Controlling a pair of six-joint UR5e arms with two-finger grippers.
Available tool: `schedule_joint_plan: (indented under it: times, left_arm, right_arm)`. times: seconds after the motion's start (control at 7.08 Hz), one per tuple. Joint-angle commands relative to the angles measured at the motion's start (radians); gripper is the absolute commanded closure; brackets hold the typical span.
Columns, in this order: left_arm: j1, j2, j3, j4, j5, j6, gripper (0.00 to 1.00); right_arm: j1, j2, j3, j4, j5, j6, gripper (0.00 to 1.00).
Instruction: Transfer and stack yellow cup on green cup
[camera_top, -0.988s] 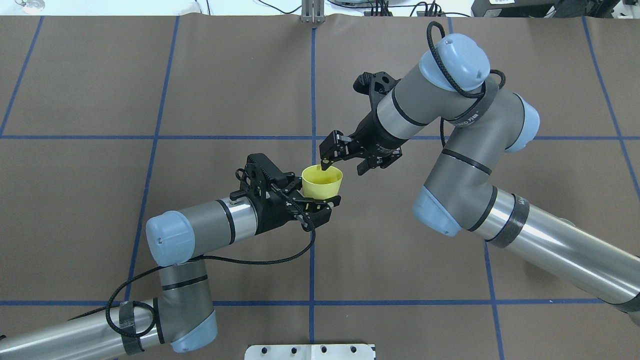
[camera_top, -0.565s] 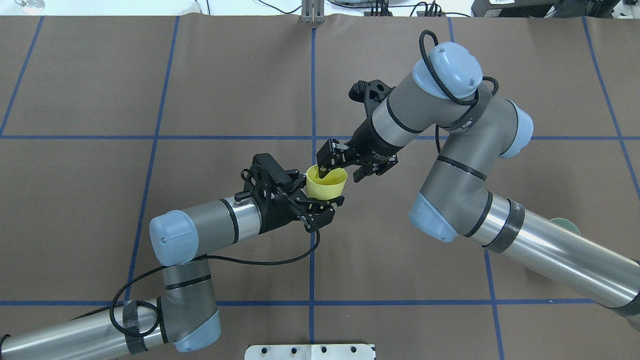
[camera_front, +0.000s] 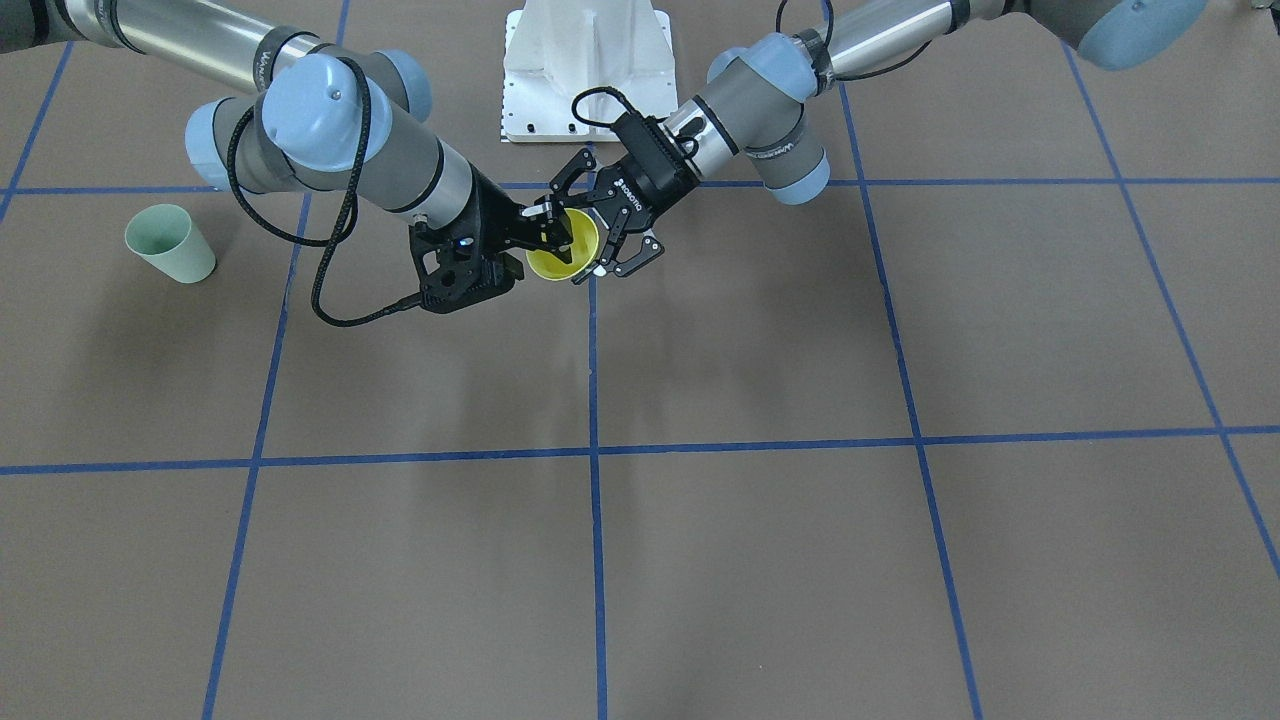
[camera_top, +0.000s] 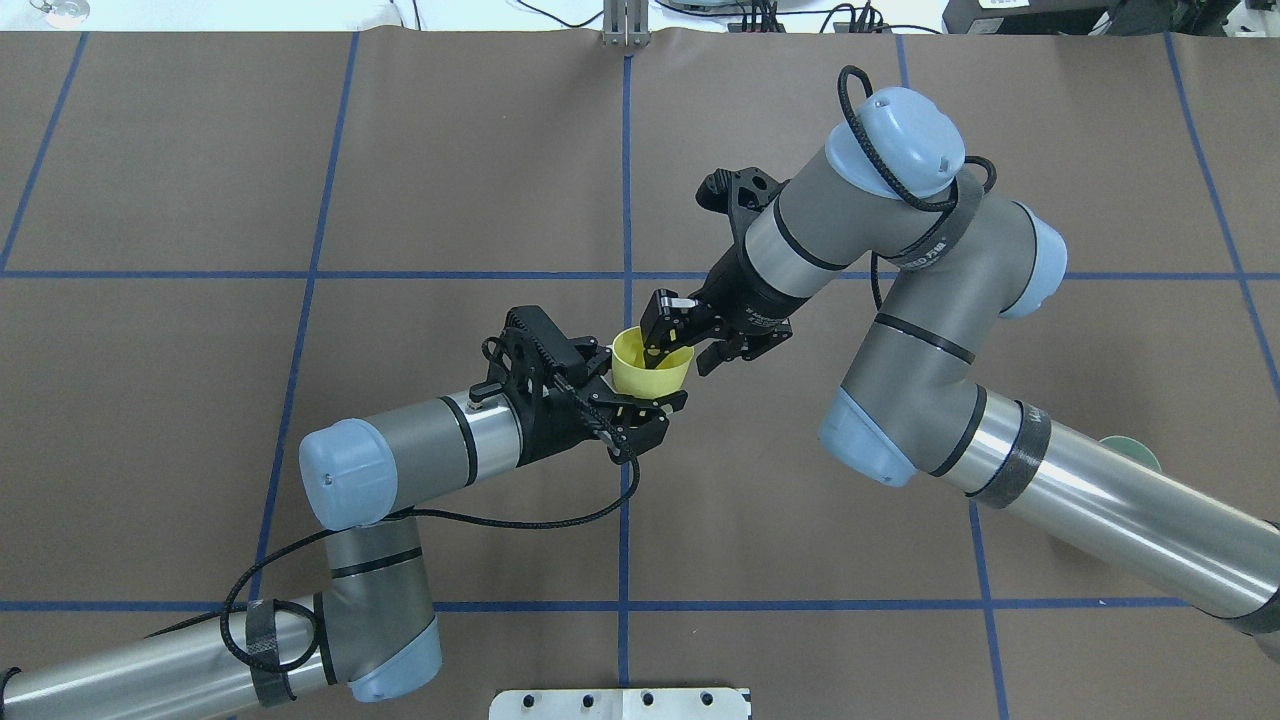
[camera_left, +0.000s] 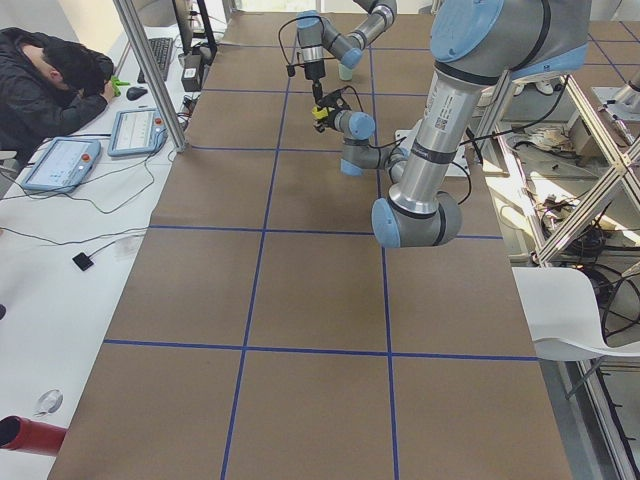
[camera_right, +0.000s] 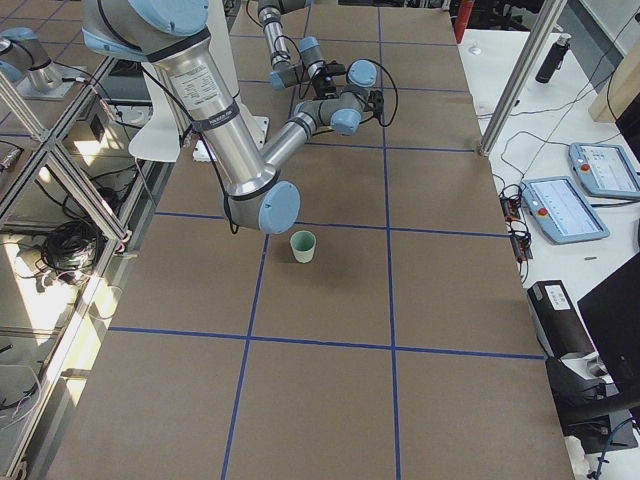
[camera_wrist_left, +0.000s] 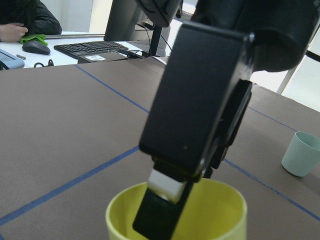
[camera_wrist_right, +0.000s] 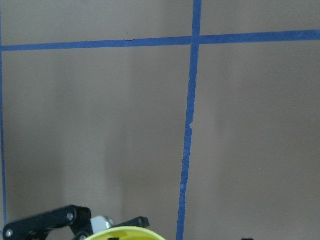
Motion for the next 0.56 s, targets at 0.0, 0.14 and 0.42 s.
schedule_joint_plan:
  times: [0.0, 0.14, 0.42]
  left_arm:
    - [0.000, 0.000, 0.000, 0.000, 0.000, 0.000, 1.00]
    - [0.000, 0.000, 0.000, 0.002, 0.000, 0.000, 1.00]
    - [0.000, 0.000, 0.000, 0.002, -0.002, 0.000, 1.00]
  right_arm:
    - [0.000, -0.005, 0.003, -0.001, 0.019, -0.005, 0.53]
    - [0.000, -0.006, 0.003, -0.001, 0.025, -0.005, 0.56]
    - [0.005, -0.014, 0.005, 0.004, 0.027, -0.007, 0.65]
